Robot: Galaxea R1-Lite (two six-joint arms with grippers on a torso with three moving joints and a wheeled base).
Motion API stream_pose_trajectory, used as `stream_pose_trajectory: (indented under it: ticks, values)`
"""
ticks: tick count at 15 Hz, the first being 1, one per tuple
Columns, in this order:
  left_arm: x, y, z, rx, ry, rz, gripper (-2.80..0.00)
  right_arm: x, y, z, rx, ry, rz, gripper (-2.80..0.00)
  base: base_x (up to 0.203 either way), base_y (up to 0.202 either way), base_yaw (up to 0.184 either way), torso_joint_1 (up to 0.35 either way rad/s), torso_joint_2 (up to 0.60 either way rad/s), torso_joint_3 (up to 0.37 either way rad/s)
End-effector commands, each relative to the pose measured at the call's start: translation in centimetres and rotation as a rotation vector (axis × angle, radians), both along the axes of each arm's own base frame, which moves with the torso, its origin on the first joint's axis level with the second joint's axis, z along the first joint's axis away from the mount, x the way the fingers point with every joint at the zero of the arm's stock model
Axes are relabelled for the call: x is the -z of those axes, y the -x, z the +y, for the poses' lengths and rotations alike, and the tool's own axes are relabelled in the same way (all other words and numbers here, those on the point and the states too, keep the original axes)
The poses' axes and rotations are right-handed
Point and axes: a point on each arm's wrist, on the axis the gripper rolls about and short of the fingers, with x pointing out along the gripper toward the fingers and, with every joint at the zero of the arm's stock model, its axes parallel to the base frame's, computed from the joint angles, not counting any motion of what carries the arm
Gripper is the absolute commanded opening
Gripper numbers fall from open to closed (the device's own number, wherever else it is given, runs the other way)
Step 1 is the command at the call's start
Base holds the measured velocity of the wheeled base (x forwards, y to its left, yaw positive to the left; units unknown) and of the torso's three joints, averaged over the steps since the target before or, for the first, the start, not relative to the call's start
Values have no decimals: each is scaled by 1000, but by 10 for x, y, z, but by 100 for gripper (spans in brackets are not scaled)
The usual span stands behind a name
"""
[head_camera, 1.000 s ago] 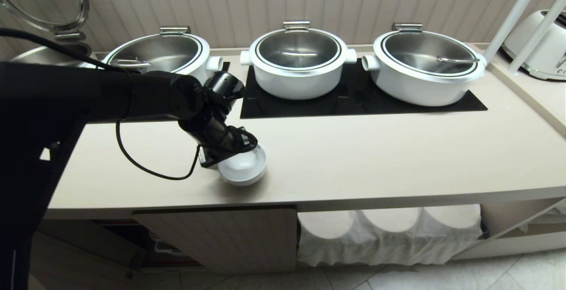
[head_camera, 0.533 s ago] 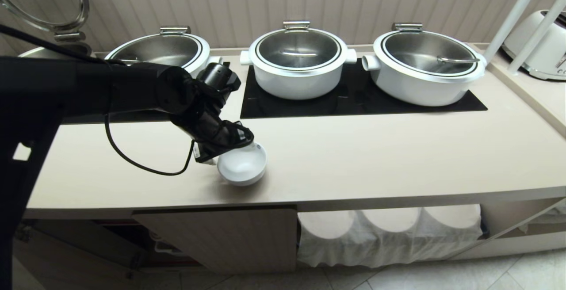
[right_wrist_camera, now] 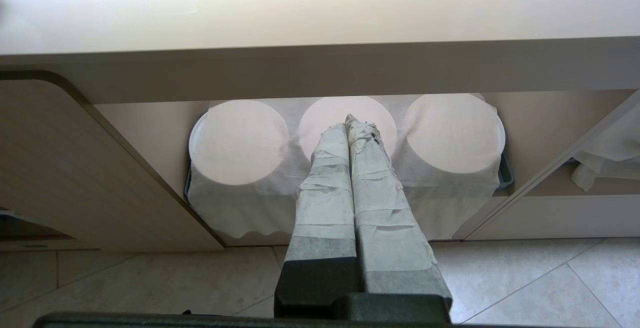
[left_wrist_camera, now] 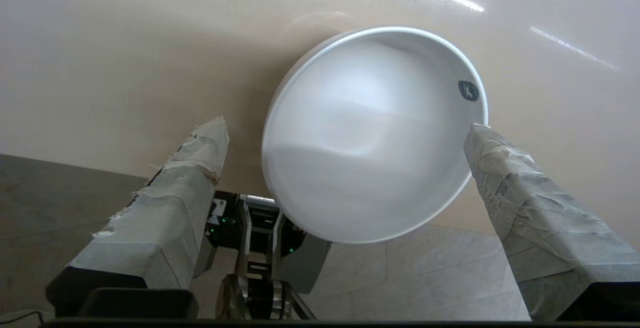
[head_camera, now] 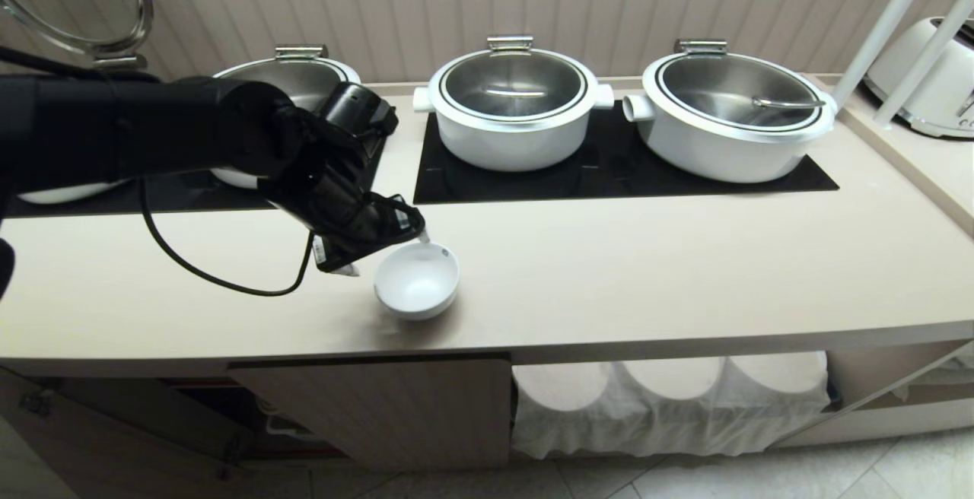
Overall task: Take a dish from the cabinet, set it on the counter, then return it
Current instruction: Pick up the bowl from the table
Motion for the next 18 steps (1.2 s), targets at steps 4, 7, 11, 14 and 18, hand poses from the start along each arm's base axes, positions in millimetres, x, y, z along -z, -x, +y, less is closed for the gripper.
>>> stream_pose_trajectory:
  ticks: [4,7,11,14,18]
  values:
    - [-31,38,4,10,6,-79,0,0,0,0,-1,-1,-1,-280,0,0,0,0,0,0]
    - [-41,76,2,46,-36,-111,0,0,0,0,-1,-1,-1,-280,0,0,0,0,0,0]
    - [-49,130,7,73,-104,-166,-280,0,0,0,-1,-2,-1,-280,0,0,0,0,0,0]
    - [-40,157,9,54,-227,-194,-280,0,0,0,0,-1,-1,-280,0,0,0,0,0,0]
    - [-22,184,11,57,-369,-225,-280,0,0,0,0,-1,-1,-280,0,0,0,0,0,0]
